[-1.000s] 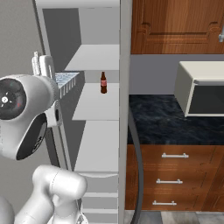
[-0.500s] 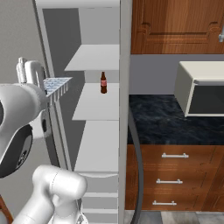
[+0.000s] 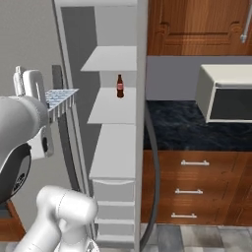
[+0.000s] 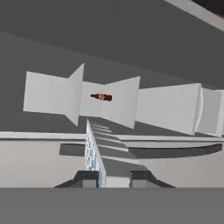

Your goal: Open the freezer door, pick up the ice cube tray from the freezer, and place it on the dining counter.

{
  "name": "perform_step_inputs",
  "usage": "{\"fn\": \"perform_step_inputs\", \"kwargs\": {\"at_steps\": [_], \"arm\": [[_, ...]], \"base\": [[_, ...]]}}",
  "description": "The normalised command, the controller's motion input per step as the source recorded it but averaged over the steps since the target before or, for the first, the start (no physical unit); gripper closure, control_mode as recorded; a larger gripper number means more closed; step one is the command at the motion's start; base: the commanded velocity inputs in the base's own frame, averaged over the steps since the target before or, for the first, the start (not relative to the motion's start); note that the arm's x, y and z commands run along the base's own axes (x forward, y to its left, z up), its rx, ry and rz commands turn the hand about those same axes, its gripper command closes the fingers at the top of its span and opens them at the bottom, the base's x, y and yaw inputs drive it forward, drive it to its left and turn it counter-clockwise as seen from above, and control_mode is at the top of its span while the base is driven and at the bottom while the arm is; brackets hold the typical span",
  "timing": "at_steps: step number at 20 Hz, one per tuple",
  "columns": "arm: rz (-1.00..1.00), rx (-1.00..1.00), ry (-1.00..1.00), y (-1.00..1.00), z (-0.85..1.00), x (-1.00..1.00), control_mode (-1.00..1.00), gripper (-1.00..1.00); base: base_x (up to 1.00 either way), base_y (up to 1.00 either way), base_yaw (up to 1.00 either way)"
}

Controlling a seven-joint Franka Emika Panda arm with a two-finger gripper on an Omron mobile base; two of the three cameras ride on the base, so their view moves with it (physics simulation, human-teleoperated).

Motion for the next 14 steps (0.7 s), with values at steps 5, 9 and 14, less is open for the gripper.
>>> {"fn": "perform_step_inputs", "kwargs": {"at_steps": [5,9,14], "arm": [[0.00,0.00,0.00,0.00,0.00,0.00,1.00,1.00],[0.00,0.00,0.00,0.00,0.00,0.00,1.00,1.00],[0.00,0.00,0.00,0.00,0.00,0.00,1.00,1.00]], "base": [[-0.99,0.00,0.17],[-0.62,0.03,0.33],[-0.31,0.07,0.43]]}}
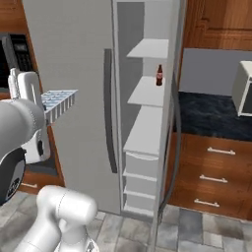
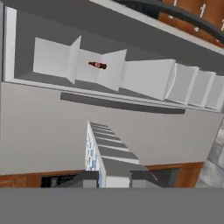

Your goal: Open the freezer door, pick up the ice cube tray from the freezer, and place it on the dining counter.

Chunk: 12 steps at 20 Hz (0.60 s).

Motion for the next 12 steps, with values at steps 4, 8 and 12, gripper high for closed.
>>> {"fn": "perform_step_inputs", "kwargs": {"at_steps": [4,8,12], "arm": [[0.00,0.00,0.00,0.00,0.00,0.00,1.00,1.00],[0.00,0.00,0.00,0.00,0.00,0.00,1.00,1.00],[0.00,0.00,0.00,0.00,0.00,0.00,1.00,1.00]], "base": [[-0.24,0.16,0.52],[-0.16,0.22,0.57],[-0.03,0.15,0.60]]}}
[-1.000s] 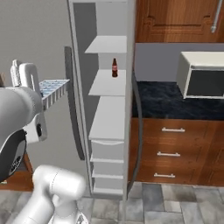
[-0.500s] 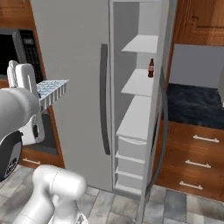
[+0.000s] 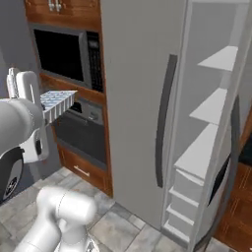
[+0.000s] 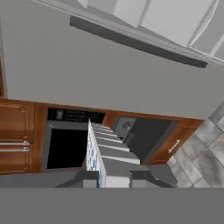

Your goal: Open the freezer door, pick up the ice cube tray from the freezer, and place it on the dining counter.

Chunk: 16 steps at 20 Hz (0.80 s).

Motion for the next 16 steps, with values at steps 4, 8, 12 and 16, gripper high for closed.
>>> {"fn": "perform_step_inputs", "kwargs": {"at_steps": [4,8,12,16], "arm": [[0.00,0.00,0.00,0.00,0.00,0.00,1.00,1.00],[0.00,0.00,0.00,0.00,0.00,0.00,1.00,1.00],[0.00,0.00,0.00,0.00,0.00,0.00,1.00,1.00],[0.00,0.00,0.00,0.00,0.00,0.00,1.00,1.00]], "base": [[0.00,0.05,0.68],[0.00,0.01,0.73],[0.00,0.00,0.75],[0.00,0.00,0.74]]}}
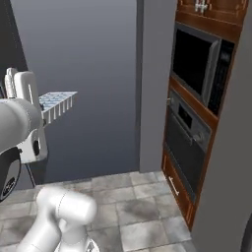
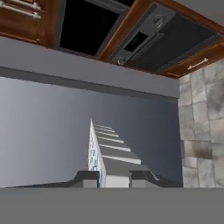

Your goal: Open the freezer door, pick up the ice cube tray from the freezer, and place it on the dining counter.

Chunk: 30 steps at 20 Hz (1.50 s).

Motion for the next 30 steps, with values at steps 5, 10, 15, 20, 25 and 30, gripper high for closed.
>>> {"fn": "perform_step_inputs", "kwargs": {"at_steps": [5,10,15,20,25,30], "arm": [[0.00,0.00,0.00,0.00,0.00,0.00,1.00,1.00],[0.00,0.00,0.00,0.00,0.00,0.00,1.00,1.00],[0.00,0.00,0.00,0.00,0.00,0.00,1.00,1.00],[0.00,0.00,0.00,0.00,0.00,0.00,1.00,1.00],[0.00,0.00,0.00,0.00,0.00,0.00,1.00,1.00],[0.00,0.00,0.00,0.00,0.00,0.00,1.00,1.00]], "base": [[0.00,0.00,0.74],[0.00,0.00,0.75],[0.00,0.00,0.76],[0.00,0.00,0.75],[0.00,0.00,0.75],[0.07,0.00,0.74]]}}
